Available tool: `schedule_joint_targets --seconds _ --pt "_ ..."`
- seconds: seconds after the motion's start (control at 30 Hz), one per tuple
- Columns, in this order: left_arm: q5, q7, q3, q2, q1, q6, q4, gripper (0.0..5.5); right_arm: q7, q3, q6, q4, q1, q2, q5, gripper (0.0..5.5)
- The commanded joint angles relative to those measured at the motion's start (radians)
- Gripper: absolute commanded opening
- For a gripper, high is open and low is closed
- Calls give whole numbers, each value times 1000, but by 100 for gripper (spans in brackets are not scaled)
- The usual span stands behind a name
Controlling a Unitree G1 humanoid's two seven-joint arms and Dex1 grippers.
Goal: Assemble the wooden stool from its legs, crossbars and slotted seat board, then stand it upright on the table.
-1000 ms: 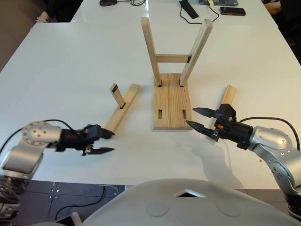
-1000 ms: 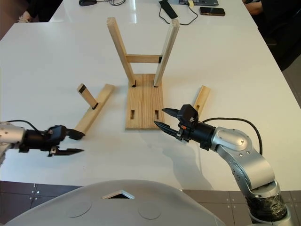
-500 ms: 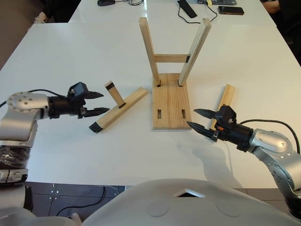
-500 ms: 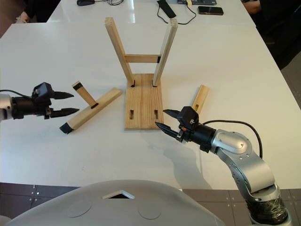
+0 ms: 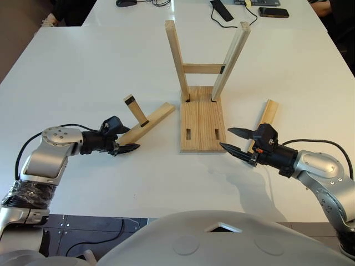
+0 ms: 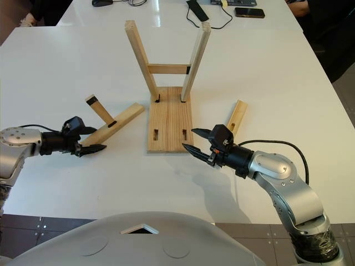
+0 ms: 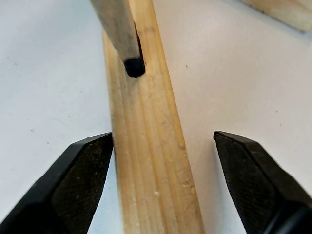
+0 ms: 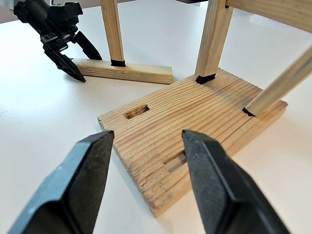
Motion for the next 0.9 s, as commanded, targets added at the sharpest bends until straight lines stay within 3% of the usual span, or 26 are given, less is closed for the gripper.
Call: schedule_joint_targets --seconds 0.03,0.37,0.47,0.6,0.77,0.9 --pt "48 56 -26 -56 -26 -11 77 347 4 10 5 1 -16 -10 -8 257" --pt "75 97 -28 -88 -69 -46 172 209 19 0 3 13 -32 -22 -7 257" --pt "40 89 1 -97 -77 -53 175 203 16 -13 1 20 -43 -19 -8 257" --pt "-204 46 176 -150 -170 43 85 203 -15 -79 3 45 -106 17 32 257" --pt "-569 -90 455 -42 -183 268 -78 203 -86 -224 121 -2 -273 56 314 257" --pt "-874 -55 525 -62 -193 424 -303 203 -137 -254 221 -32 -390 37 590 257"
